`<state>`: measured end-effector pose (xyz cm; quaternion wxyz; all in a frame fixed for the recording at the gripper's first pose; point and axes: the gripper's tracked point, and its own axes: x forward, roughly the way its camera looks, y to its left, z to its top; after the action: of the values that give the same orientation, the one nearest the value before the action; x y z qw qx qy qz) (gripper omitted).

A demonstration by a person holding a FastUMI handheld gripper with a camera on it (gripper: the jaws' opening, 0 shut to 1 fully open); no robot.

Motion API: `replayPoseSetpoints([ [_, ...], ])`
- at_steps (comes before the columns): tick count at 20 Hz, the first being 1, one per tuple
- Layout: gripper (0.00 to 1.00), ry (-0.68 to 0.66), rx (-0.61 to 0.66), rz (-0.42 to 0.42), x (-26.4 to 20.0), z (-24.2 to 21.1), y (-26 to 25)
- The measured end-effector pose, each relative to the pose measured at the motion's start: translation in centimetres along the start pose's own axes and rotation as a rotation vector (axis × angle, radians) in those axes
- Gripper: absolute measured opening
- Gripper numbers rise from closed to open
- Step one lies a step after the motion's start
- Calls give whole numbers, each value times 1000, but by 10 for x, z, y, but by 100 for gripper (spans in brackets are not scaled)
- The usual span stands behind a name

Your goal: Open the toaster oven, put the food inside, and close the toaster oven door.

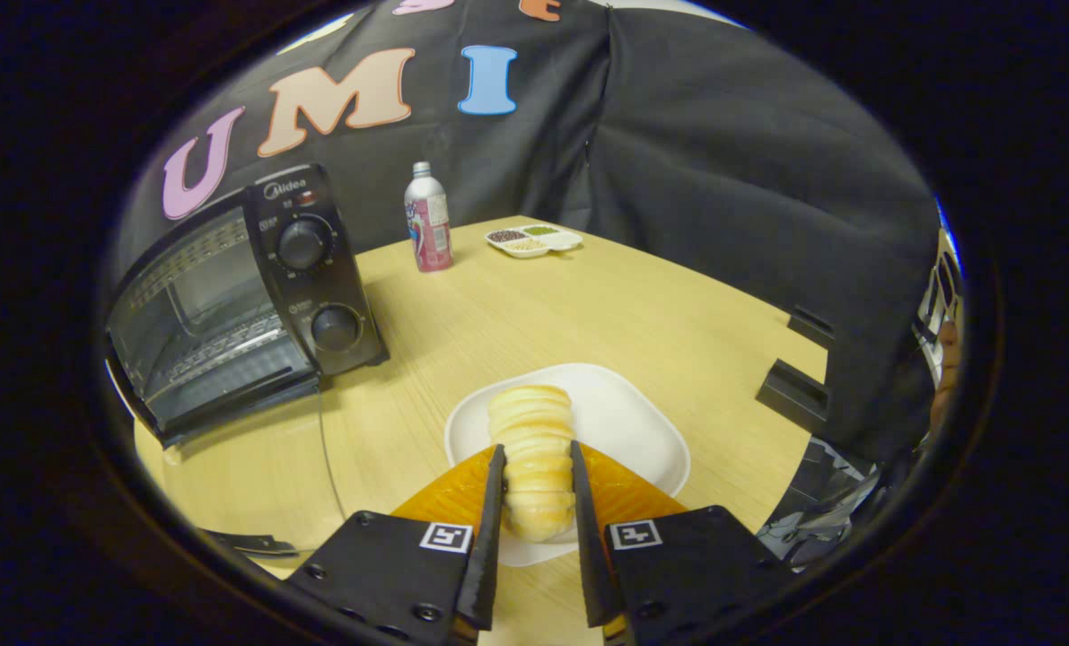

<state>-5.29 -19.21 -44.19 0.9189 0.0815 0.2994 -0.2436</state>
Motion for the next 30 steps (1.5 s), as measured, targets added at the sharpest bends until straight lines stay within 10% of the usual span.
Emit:
replayPoseSetpoints([
  [15, 41, -130, 357, 272, -99, 57, 87],
  [30, 41, -98, 281, 518, -100, 38, 251],
])
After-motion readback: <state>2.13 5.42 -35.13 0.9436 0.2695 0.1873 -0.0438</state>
